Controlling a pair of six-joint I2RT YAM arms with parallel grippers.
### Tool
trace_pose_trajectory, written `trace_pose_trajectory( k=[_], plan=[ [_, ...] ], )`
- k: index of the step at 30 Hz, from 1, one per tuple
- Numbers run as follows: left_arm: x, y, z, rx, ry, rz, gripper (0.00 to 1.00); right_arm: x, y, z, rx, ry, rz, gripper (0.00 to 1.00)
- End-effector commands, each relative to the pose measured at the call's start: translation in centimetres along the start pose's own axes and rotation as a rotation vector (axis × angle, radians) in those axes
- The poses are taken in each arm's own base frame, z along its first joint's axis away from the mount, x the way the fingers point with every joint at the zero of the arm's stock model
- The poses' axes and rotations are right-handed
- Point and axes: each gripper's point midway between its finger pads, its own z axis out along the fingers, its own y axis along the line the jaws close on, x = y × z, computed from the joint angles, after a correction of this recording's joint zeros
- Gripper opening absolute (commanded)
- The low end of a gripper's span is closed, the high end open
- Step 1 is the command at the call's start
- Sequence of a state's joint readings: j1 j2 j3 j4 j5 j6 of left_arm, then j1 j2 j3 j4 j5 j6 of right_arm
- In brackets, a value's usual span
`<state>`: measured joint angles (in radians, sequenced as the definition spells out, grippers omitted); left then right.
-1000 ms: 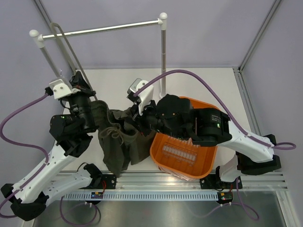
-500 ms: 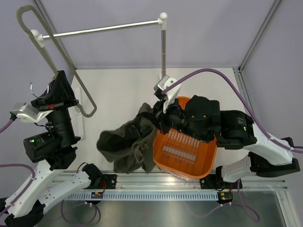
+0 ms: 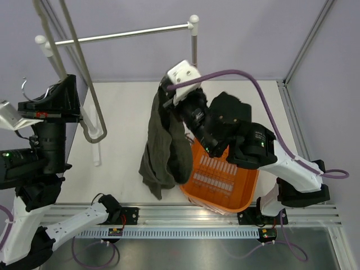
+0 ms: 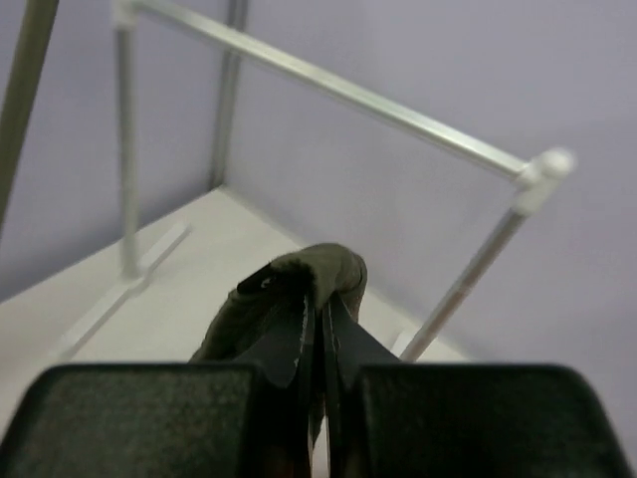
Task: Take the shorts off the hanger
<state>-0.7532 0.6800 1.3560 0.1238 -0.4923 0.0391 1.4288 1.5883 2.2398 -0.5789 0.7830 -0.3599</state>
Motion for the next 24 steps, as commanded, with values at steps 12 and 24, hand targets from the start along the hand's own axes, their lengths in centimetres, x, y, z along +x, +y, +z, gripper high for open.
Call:
trace_pose_trajectory(
  k=[12,24],
  plan=[
    [15.2,1.3,-5.3,-0.005,0.556,0.137,0.0,-14.6,-26.8,-15.9,0.633,-0.55,0.268,0.0],
    [16.7,1.6,-6.0,-0.009,0.593,0.148,0.0,-10.3,-20.6,-10.2,0.482,-0.38,0.206,0.0]
  ],
)
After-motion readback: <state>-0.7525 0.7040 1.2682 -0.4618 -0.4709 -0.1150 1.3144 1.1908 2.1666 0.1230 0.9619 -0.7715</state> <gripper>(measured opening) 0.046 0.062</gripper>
